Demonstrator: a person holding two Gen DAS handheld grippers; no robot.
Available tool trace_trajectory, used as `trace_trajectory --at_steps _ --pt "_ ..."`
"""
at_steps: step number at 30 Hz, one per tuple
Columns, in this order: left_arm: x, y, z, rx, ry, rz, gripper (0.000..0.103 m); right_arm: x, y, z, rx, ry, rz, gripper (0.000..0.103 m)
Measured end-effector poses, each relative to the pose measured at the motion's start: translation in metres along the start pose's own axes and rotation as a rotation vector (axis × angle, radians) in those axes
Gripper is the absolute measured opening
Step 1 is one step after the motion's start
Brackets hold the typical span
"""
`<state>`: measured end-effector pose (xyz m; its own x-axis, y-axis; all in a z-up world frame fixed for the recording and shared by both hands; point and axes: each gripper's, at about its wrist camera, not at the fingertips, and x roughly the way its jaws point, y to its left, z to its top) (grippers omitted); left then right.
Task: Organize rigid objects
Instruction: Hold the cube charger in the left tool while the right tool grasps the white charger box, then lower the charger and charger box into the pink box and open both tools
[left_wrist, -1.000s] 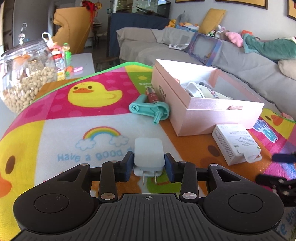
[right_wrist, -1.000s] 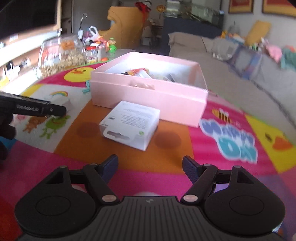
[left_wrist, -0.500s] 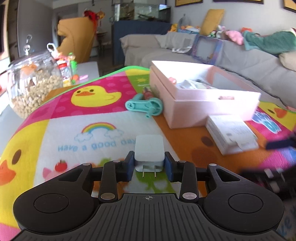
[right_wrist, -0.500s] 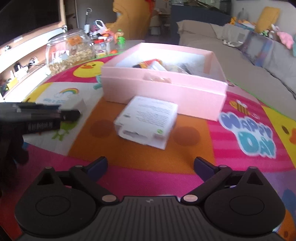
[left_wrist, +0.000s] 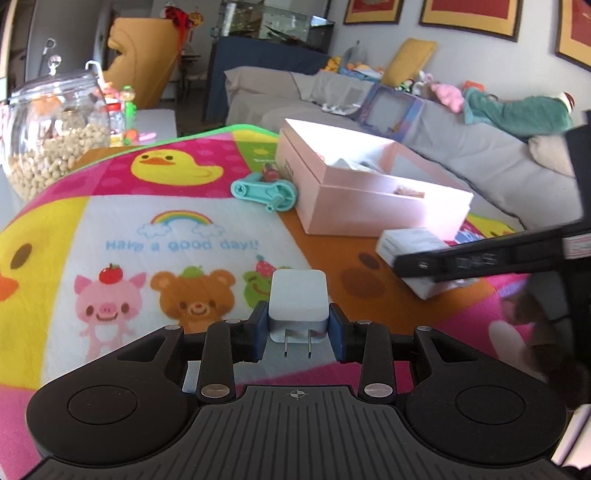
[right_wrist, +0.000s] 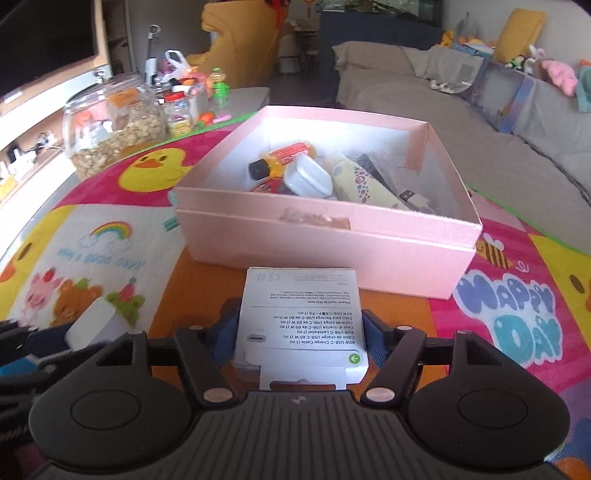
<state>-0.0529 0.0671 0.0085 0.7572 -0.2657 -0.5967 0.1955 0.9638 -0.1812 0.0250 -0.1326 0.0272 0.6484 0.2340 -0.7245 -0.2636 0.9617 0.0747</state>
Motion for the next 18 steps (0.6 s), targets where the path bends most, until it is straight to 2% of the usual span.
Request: trace_trajectory --at_steps 4,10,13,18 --pt "-0.006 -0.006 -0.002 0.014 0.010 -0.005 0.037 -0.034 -0.012 -0.019 -0.016 -0.020 0.011 0.069" --pt "-0.025 -0.035 -0.001 0.134 -0.015 -0.143 0.037 -0.093 -0.039 -0.029 0.004 -0.151 -0.020 0.069" --pt "-0.032 -0.053 0.021 0.189 -0.070 -0.167 0.037 -0.111 -0.051 -0.028 0.040 -0.216 -0.013 0.069" --pt "-0.035 -0.075 0.083 0.285 -0.217 -0.140 0.037 -0.122 -0.055 -0.030 0.037 -0.291 -0.012 0.069"
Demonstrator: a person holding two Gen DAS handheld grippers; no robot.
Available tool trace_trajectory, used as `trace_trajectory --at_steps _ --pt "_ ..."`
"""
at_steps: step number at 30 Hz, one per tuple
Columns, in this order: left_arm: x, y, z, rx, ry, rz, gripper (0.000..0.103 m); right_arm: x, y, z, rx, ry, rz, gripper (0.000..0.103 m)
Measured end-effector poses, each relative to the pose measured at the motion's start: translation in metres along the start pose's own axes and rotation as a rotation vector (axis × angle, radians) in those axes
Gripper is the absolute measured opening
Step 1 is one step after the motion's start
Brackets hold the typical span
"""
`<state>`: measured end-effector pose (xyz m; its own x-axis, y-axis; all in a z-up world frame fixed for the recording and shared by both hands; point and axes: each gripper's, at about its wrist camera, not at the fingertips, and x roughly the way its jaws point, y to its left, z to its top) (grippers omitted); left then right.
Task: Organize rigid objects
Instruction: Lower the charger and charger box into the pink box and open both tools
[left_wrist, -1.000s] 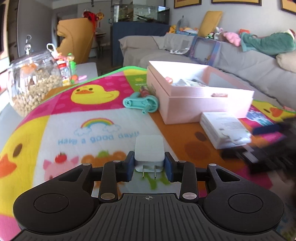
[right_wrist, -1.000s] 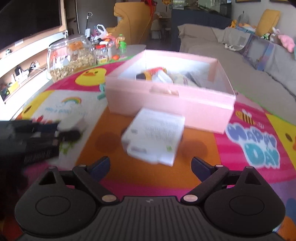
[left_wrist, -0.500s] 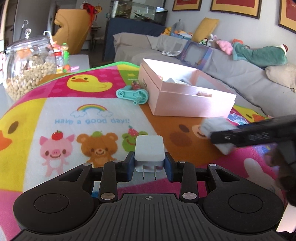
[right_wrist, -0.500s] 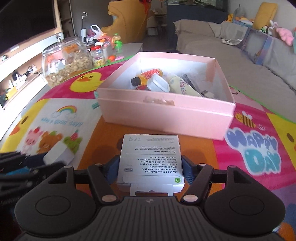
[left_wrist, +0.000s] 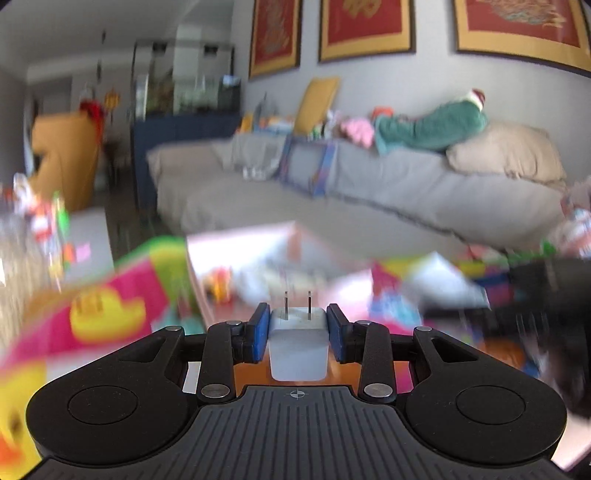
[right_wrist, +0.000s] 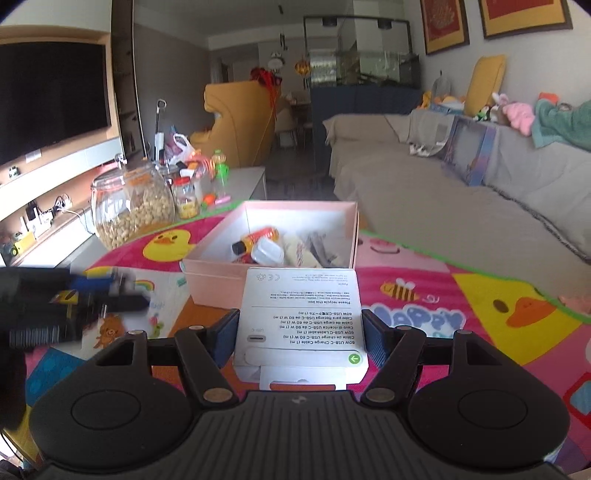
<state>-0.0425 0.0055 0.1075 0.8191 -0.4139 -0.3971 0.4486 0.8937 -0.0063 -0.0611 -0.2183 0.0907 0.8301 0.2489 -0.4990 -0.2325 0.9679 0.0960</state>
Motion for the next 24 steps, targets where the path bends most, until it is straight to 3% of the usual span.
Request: trace_trajectory --at_steps 3,6,11,15,20,24 --pt "0.015 0.002 0.040 0.034 -0.086 0.052 0.037 0.001 -0.003 -0.005 0.008 0.001 0.010 0.069" --pt "0.040 0.013 0.075 -0.029 -0.126 0.072 0.037 0.007 -0.009 -0.010 0.025 0.020 -0.007 0.069" --pt "0.082 0.042 0.095 -0.241 -0.044 0.090 0.034 0.012 -0.016 -0.016 0.041 0.038 -0.029 0.069" --pt "0.074 0.056 0.071 -0.301 -0.015 0.074 0.034 0.015 -0.019 -0.021 0.045 0.059 -0.024 0.069" --pt "0.057 0.060 0.015 -0.297 0.125 0.076 0.034 0.025 -0.017 -0.015 0.061 0.085 0.008 0.069" --pt "0.044 0.063 -0.036 -0.346 0.238 0.130 0.033 0.036 -0.006 0.013 0.012 0.034 -0.018 0.069"
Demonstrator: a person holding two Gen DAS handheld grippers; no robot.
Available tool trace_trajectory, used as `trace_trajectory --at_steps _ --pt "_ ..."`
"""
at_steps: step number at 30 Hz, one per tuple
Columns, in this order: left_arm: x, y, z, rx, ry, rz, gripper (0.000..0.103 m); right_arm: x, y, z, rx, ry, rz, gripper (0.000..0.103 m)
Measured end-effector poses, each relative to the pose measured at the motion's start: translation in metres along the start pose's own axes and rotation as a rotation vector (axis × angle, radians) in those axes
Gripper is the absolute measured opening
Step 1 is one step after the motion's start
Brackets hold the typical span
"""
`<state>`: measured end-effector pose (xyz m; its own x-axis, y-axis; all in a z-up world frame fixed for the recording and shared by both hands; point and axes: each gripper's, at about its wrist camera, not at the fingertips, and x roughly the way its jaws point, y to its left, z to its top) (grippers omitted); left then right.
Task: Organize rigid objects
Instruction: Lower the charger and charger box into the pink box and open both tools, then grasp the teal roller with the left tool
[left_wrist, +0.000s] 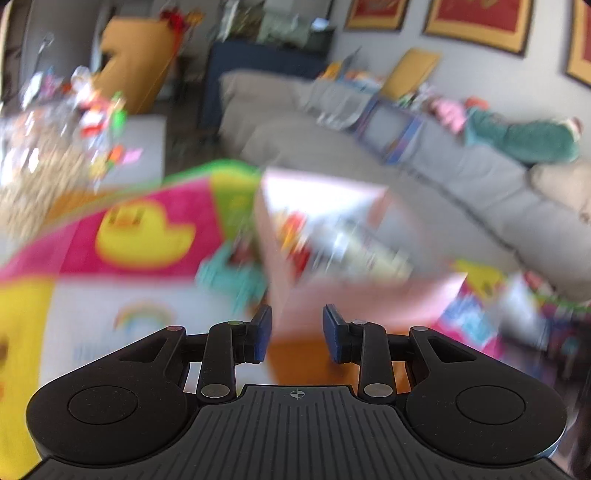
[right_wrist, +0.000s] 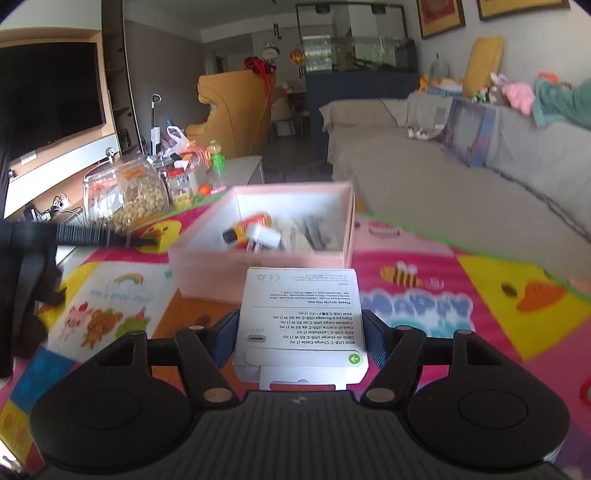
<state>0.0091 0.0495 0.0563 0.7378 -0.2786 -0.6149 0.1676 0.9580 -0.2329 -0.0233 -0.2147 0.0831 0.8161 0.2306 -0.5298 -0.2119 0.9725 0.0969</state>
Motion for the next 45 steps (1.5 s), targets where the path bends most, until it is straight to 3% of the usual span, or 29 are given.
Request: trace_trajectory --at_steps 6,9,12,19,24,30,34,39,45 --pt "0.003 0.029 -0.036 -0.136 0.082 -0.045 0.030 0.057 0.011 0.081 -0.008 -0.017 -0.047 0.069" --pt "0.000 0.037 -0.041 -0.119 0.075 -0.009 0.029 0.081 0.025 0.101 -0.057 -0.010 -0.149 0.073" --pt "-0.004 0.049 -0.043 -0.119 0.058 -0.008 0.027 0.090 0.035 0.104 -0.065 0.010 -0.132 0.073" --pt "-0.004 0.057 -0.036 -0.162 0.025 -0.010 0.026 0.099 0.060 0.096 -0.114 0.068 -0.092 0.073" --pt "-0.008 0.063 -0.032 -0.174 0.005 0.030 0.026 0.105 0.077 0.092 -0.142 0.124 -0.056 0.073" --pt "0.000 0.076 0.003 -0.172 -0.028 0.081 0.026 0.085 0.084 0.059 -0.191 0.116 -0.012 0.073" --pt "0.032 0.083 0.038 -0.193 -0.023 0.064 0.026 0.066 0.080 0.030 -0.249 0.081 -0.038 0.073" --pt "0.091 0.072 0.083 -0.170 -0.021 -0.015 0.027 0.059 0.059 0.005 -0.153 0.111 -0.006 0.073" --pt "0.157 0.056 0.117 -0.066 0.038 0.039 0.026 0.070 0.044 -0.016 -0.099 0.163 -0.013 0.073"
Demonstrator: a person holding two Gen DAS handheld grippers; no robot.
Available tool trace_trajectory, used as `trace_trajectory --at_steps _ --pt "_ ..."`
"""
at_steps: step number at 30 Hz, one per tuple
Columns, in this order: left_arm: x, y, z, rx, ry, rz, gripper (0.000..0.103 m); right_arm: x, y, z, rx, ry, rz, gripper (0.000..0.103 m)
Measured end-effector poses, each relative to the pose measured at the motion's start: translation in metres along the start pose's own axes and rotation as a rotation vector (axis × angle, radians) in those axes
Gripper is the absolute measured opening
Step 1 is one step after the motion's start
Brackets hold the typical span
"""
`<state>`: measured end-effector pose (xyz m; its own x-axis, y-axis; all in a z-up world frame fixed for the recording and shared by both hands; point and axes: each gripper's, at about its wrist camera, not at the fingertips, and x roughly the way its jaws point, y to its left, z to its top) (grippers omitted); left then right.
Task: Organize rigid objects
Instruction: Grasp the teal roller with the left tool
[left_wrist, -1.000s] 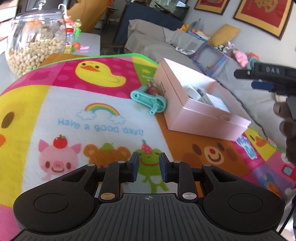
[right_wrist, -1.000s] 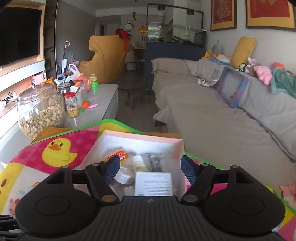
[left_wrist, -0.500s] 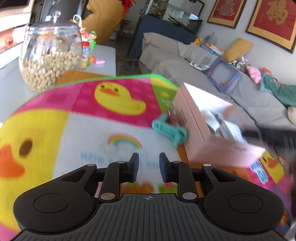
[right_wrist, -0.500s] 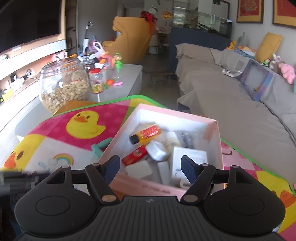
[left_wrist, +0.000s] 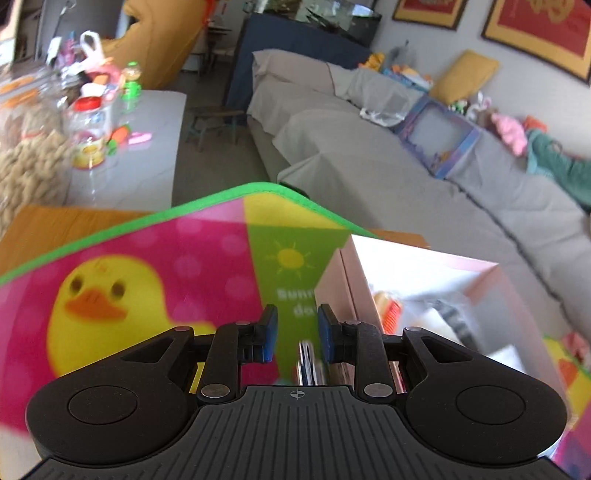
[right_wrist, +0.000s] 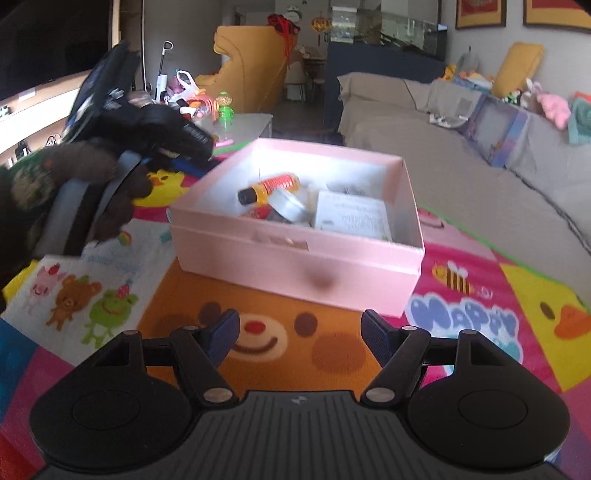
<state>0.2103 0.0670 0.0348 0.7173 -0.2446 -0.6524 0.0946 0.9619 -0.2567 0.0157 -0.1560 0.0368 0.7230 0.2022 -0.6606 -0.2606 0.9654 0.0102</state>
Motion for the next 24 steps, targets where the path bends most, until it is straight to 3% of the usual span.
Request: trace_trajectory --at_steps 1,8,16,20,24 --pt "0.006 -0.002 0.001 0.023 0.012 0.006 0.028 0.001 -0.001 -0.002 0.006 0.005 0.008 0.073" --pt "0.010 0.027 -0.007 -0.037 0.088 -0.177 0.022 0.013 0.001 -0.008 0.020 0.040 0.125 0.073" --pt "-0.019 0.016 -0.041 0.142 0.102 -0.213 0.023 0.018 0.028 -0.004 -0.021 0.051 0.184 0.073" --pt "-0.046 0.014 -0.065 0.142 0.114 -0.236 0.022 0.016 0.038 -0.002 -0.031 0.062 0.240 0.055" --pt "-0.072 0.021 -0.087 0.071 0.154 -0.285 0.021 0.013 0.051 0.000 -0.056 0.061 0.281 0.053"
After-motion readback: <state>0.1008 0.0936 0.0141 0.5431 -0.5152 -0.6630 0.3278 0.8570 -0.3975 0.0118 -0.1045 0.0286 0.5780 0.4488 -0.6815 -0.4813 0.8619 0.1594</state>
